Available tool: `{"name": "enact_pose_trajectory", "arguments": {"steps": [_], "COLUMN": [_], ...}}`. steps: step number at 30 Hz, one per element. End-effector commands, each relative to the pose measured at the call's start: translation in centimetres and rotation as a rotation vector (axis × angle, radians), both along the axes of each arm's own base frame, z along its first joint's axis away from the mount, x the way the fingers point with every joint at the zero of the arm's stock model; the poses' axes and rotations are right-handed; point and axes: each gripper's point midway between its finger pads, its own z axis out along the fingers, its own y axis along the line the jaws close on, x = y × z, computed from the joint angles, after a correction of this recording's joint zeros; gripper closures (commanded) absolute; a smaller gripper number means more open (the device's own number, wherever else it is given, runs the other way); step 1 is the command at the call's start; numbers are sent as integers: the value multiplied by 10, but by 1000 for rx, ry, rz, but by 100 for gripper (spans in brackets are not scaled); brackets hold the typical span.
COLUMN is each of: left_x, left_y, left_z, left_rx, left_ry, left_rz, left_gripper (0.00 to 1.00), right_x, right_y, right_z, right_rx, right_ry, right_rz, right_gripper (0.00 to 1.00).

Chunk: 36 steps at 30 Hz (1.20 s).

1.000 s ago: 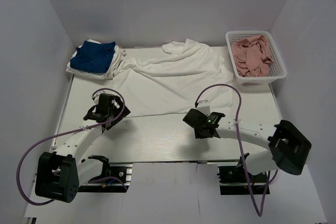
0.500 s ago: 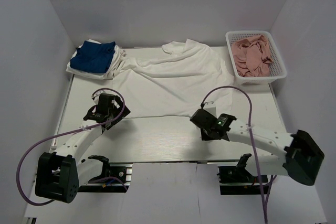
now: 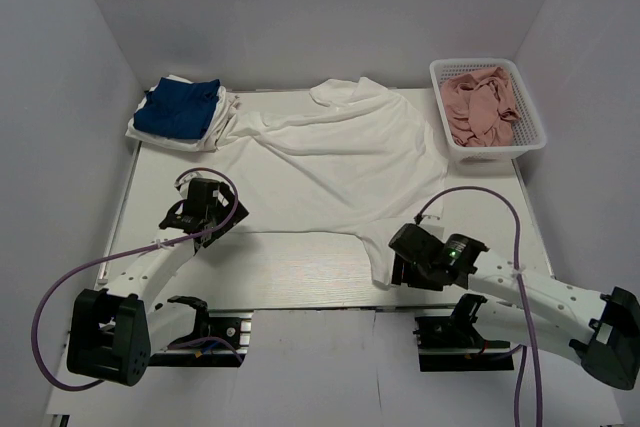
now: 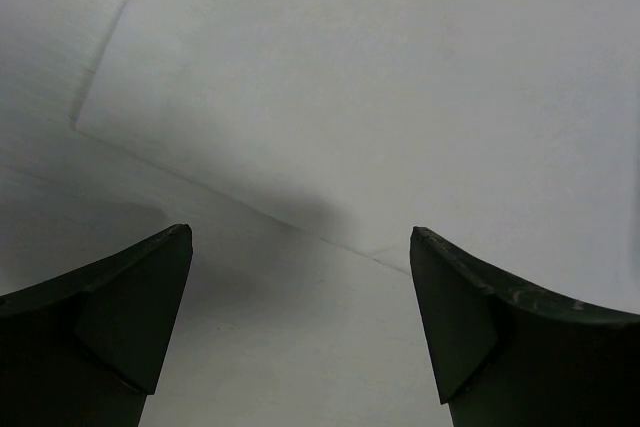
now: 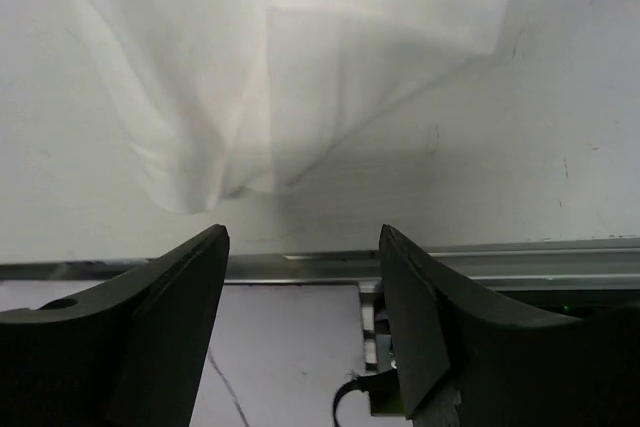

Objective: Fold and stack the t-shirts
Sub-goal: Flatten out the tshirt

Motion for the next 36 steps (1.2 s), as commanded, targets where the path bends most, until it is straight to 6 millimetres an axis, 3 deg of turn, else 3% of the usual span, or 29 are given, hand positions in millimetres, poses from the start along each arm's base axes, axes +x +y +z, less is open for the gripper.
{"name": "enact_pose_trajectory", "arguments": {"steps": [1, 5, 12, 17, 18, 22, 26, 28, 29, 32, 33, 34, 35, 36], "left_x": [8, 6, 8, 8, 8, 8, 7, 9, 9, 6, 6, 9, 6, 6], "left_y": [-4, -6, -12, -12, -12, -12, -8, -8, -8, -4, -1, 1, 2, 2], "left_z": [8, 5, 2, -4, -4, -7, -8, -7, -7, -11, -12, -8, -12, -12], "left_rx": [-18, -11, -29, -26, -26, -24, -6, -1, -1, 3, 23, 33, 37, 37], "left_ry": [-37, -28, -19, -2, -2, 7, 13, 4, 4, 26, 36, 30, 49, 50], "left_rz": [-15, -31, -58, -58, -58, -58, -45, -53, -53, -42, -40, -32, -32, -32], "left_gripper": [0, 0, 0, 0, 0, 0, 0, 0, 0, 0, 0, 0, 0, 0], "right_x": [33, 53, 89, 94, 95, 74, 32, 16, 12, 6, 2, -26, -26, -29], "right_y": [-1, 2, -17, 3, 8, 3, -34, -36, -25, -16, -19, -49, -33, -36], "right_z": [32, 36, 25, 0, -4, -26, -25, -21, -13, 2, 5, 9, 11, 16], "right_rx": [36, 23, -236, -257, -238, -257, -338, -304, -200, -103, -103, -232, -170, -191], "right_ry": [-171, -239, -318, -229, -222, -88, 35, 79, 85, 100, 112, 198, 220, 231], "right_rz": [-178, -222, -278, -201, -190, -143, -287, -267, -307, -314, -368, -404, -284, -306], "right_gripper": [32, 29, 23, 16, 10, 10, 10, 10, 10, 10, 10, 10, 10, 10]}}
